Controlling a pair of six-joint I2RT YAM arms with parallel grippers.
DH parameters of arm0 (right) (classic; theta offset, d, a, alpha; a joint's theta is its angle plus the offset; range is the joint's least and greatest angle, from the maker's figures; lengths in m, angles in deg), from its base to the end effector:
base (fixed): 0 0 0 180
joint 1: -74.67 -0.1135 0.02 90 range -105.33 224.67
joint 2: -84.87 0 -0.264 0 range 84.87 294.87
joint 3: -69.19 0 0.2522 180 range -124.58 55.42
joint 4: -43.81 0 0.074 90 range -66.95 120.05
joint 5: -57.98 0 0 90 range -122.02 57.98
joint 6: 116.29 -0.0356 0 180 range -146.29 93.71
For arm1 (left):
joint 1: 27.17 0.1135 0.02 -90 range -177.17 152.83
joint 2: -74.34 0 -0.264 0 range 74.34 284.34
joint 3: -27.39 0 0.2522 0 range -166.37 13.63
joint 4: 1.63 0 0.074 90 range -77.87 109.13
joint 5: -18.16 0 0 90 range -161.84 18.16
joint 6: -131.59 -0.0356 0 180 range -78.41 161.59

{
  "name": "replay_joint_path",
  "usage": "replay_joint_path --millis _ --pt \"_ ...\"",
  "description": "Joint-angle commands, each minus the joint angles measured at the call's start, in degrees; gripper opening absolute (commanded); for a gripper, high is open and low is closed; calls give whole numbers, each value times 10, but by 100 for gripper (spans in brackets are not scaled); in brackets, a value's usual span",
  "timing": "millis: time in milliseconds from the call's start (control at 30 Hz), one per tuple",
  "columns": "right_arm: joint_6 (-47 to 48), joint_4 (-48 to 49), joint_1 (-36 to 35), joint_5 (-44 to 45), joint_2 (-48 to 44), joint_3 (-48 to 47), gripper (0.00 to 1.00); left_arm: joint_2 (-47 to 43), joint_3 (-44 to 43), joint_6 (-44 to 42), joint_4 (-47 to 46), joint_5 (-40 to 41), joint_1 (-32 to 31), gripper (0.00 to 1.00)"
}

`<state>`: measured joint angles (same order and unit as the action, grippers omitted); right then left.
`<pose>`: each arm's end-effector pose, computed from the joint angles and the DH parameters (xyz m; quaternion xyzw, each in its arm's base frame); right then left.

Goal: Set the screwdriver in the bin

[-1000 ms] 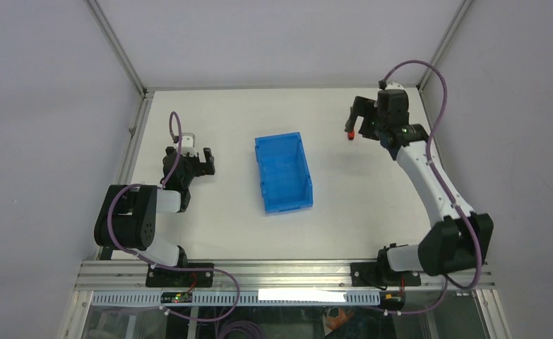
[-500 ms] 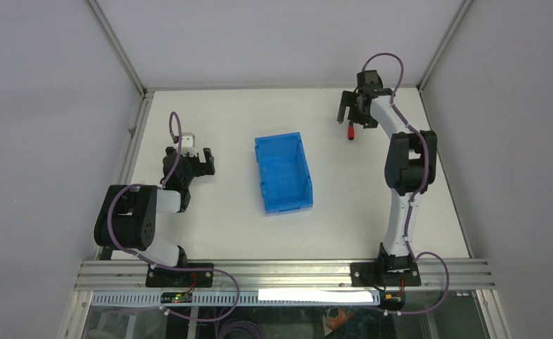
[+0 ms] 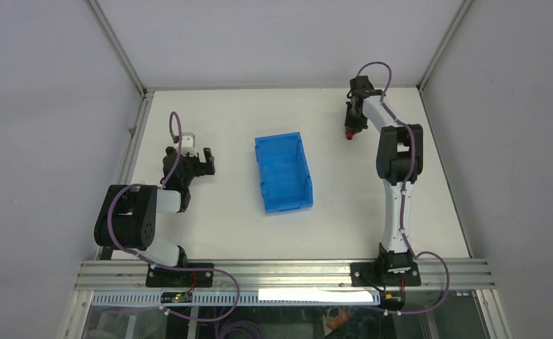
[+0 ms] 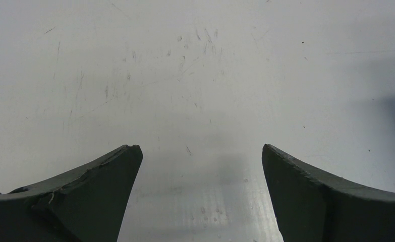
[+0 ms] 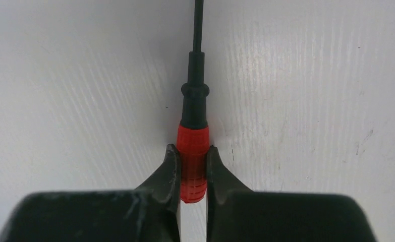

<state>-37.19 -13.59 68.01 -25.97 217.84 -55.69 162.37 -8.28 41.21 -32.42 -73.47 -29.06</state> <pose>0.4921 0.0537 0.1716 0.0473 0.9748 -0.0186 0.2174 0.2667 -0.0098 0.1373 0.0244 0.8265 -0.0192 0.5620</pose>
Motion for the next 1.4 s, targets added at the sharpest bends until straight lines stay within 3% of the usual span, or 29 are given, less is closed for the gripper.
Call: replay_joint_path --millis 0,367,667,1067,1367 --pt "11 -22 2 23 -31 -18 0 -16 0 11 -16 -4 -3 99" --pt "-14 -79 -22 93 -224 32 0 -16 0 11 -16 -4 -3 99" --pt "-37 -87 -152 131 -389 86 0 -17 0 11 -16 -4 -3 99" --pt "-43 -58 -379 142 -439 86 2 -17 0 11 -16 -4 -3 99" --pt "-107 46 -461 174 -430 253 7 -16 0 11 -16 -4 -3 99"
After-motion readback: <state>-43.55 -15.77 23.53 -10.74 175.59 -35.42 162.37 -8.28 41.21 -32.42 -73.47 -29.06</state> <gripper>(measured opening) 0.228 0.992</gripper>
